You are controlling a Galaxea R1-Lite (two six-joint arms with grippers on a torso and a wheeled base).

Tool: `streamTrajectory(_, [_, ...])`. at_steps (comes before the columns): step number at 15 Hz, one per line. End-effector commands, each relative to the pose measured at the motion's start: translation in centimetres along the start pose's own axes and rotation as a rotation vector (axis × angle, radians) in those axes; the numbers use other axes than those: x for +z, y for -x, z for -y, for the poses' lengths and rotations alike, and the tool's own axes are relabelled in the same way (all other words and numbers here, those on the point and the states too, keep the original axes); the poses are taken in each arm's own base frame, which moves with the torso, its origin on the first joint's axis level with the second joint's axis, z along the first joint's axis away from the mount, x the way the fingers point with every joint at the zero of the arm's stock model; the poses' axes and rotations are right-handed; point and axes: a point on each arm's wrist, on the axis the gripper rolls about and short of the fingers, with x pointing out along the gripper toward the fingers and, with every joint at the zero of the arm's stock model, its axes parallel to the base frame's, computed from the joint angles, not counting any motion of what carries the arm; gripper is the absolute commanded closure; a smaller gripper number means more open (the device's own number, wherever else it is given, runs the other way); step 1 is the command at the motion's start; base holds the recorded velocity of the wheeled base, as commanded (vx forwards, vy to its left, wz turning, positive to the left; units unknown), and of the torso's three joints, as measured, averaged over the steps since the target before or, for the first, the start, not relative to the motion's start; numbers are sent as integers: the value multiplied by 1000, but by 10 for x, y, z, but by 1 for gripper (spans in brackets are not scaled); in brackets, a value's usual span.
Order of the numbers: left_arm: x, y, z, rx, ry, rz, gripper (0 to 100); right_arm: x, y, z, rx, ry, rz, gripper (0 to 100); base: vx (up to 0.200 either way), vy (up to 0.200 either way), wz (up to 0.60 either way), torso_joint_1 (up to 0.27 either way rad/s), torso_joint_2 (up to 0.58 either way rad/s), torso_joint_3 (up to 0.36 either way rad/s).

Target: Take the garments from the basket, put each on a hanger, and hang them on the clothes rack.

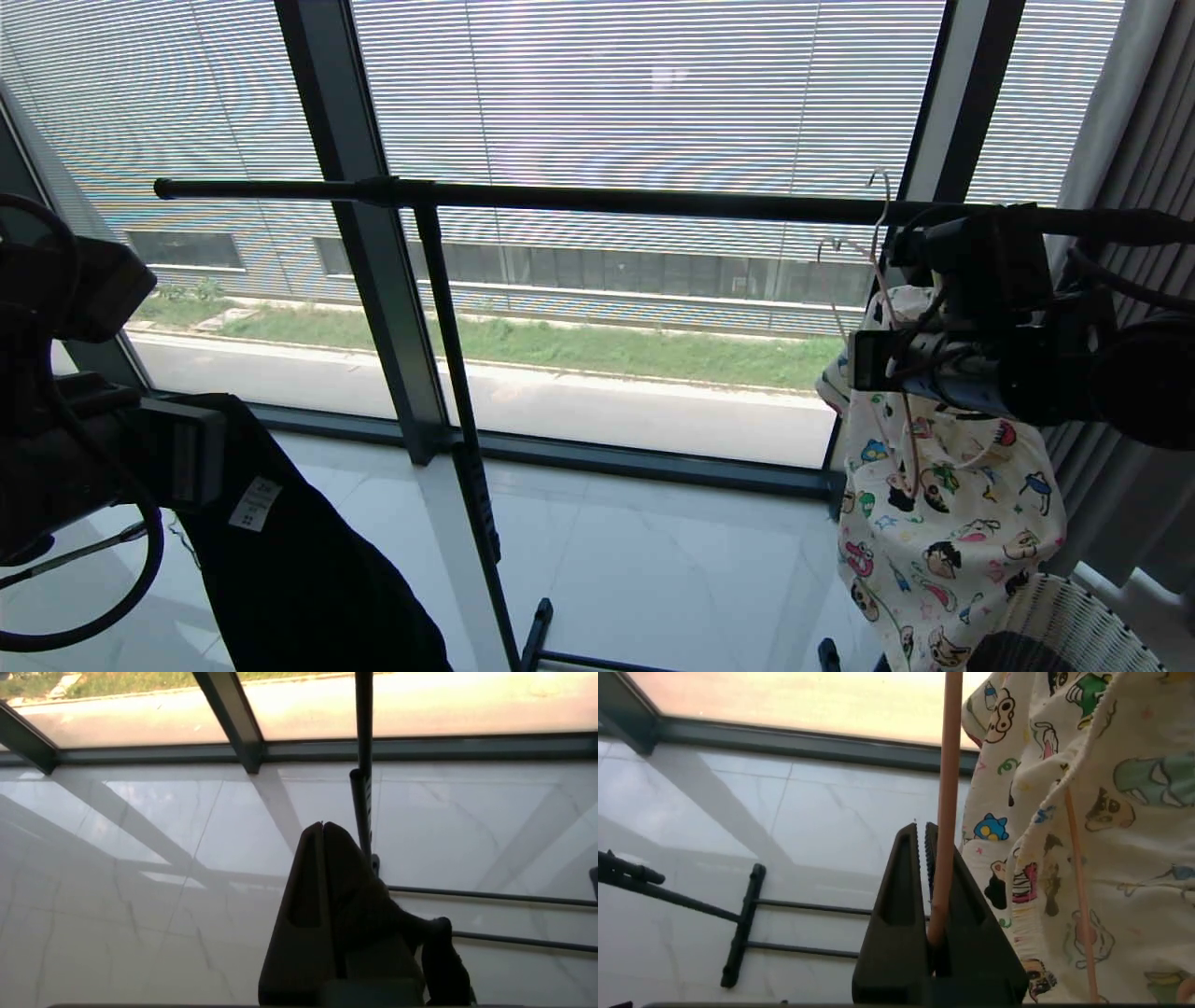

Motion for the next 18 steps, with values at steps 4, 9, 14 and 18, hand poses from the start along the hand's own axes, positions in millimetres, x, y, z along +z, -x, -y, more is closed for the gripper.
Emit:
streamTrajectory(4, [0,3,-1,0,3,12,100,-2,50,21,155,1,49,100,0,0,0,0,0,0])
streamTrajectory(9, [1,6,-2,1,6,21,100,-21,70,25,243,88,147,100,0,0,0,0,0,0])
streamTrajectory(14, [-12,13,-3,1,0,14,100,-33,98,18,334,122,159,100,0,0,0,0,0,0])
streamTrajectory(18, [-12,15,-4,2,3,21,100,-40,115,22,378,127,171,100,-200,0,0,8,4,4])
